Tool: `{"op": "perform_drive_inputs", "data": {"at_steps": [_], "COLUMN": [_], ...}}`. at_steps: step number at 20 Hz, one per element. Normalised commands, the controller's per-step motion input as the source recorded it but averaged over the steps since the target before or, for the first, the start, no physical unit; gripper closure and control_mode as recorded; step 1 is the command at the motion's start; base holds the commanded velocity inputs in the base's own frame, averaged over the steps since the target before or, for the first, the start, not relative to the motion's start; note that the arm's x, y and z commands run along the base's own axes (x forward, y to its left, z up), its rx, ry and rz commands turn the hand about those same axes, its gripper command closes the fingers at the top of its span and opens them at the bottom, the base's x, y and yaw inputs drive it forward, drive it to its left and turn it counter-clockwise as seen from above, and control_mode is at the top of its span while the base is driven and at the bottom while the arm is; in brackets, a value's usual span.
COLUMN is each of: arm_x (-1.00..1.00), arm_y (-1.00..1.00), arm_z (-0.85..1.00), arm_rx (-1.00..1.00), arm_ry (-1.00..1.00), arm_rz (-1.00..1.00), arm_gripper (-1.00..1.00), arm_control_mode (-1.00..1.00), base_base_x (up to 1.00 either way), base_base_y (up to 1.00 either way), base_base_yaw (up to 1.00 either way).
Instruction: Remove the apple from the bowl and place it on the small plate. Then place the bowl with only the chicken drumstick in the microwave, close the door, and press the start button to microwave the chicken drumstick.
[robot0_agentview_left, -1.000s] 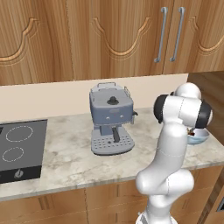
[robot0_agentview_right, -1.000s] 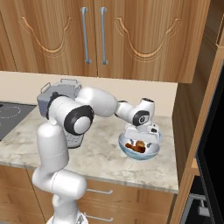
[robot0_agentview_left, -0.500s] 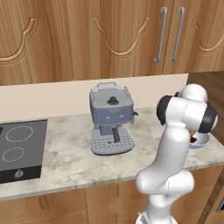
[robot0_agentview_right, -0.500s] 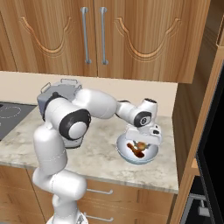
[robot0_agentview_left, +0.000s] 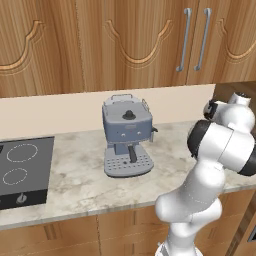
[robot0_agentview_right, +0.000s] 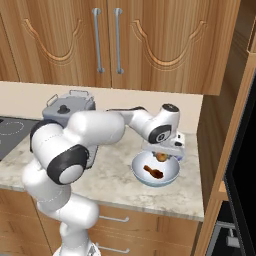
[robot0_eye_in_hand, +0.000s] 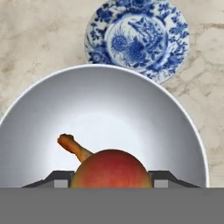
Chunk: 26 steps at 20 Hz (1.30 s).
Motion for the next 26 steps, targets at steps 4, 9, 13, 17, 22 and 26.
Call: {"op": "perform_drive_inputs", "data": {"at_steps": [4, 9, 13, 17, 22, 26], "arm_x": [0.24, 0.67, 0.78, 0.55, 0.35, 0.27], "arm_y": [0.19, 0.08, 0.00, -0.14, -0.25, -0.19], "arm_z": [0.15, 0.04, 0.00, -0.02, -0.27, -0.20], "arm_rx": [-0.03, 0.00, 0.00, 0.00, 0.00, 0.00], "arm_ry": [-0.10, -0.01, 0.02, 0.02, 0.05, 0.07], "arm_rz": [-0.01, 0.00, 0.00, 0.00, 0.00, -0.01], "arm_gripper": [1.00, 1.00, 1.00, 1.00, 1.00, 1.00], "arm_control_mode": [-1.00, -1.00, -1.00, -1.00, -1.00, -1.00], "base_base_x": [0.00, 0.00, 0.00, 0.00, 0.00, 0.00], "base_base_y": [0.00, 0.00, 0.00, 0.00, 0.00, 0.00], "base_base_yaw": [0.00, 0.00, 0.00, 0.00, 0.00, 0.00]}}
